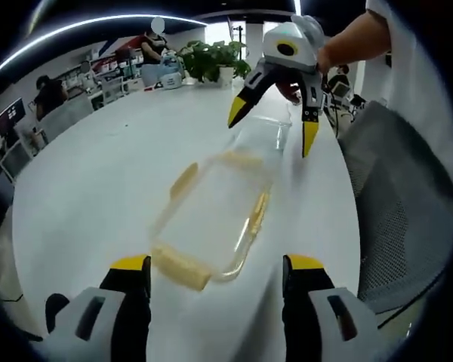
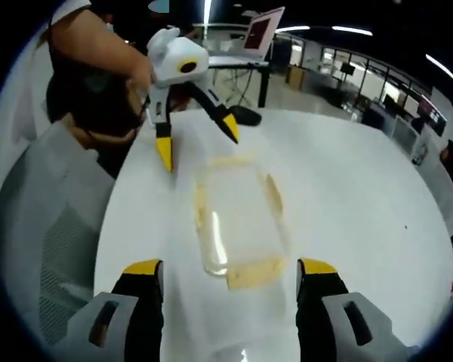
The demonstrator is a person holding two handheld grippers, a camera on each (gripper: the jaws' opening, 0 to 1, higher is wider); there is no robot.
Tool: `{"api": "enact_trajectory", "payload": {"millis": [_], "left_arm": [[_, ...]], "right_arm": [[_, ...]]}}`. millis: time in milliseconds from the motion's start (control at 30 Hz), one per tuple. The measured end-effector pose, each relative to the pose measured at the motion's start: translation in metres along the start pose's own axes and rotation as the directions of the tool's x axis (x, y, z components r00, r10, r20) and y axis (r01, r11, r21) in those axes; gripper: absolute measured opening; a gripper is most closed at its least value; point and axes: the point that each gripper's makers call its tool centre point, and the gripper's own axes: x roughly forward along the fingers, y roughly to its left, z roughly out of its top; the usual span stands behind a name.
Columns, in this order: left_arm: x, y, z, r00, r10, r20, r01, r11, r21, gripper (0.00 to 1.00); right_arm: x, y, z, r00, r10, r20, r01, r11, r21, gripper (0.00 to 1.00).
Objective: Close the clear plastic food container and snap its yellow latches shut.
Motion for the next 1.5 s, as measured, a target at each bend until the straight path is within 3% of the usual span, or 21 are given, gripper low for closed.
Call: {"api": "enact_trajectory", "payload": {"millis": [967,1400,1500], "left_arm": [[0.009,0.025,-0.004,0.994,-0.033,-0.099,0.049,0.986,0.159,0.69],[0.014,0.029,-0.009,0.986,-0.063,-0.157,0.098,0.968,0.23,0.67],[0.015,0.029,-0.013,0.979,-0.075,-0.188,0.125,0.955,0.268,0.66]], "right_arm": [[0.023,-0.007,-0.018,0.984,0.066,-0.165,-0.074,0.996,-0.045,0.7],[0.031,-0.007,-0.023,0.978,0.082,-0.191,-0.095,0.994,-0.059,0.7],[0.032,-0.007,-0.024,0.977,0.085,-0.198,-0.098,0.993,-0.059,0.71]]}}
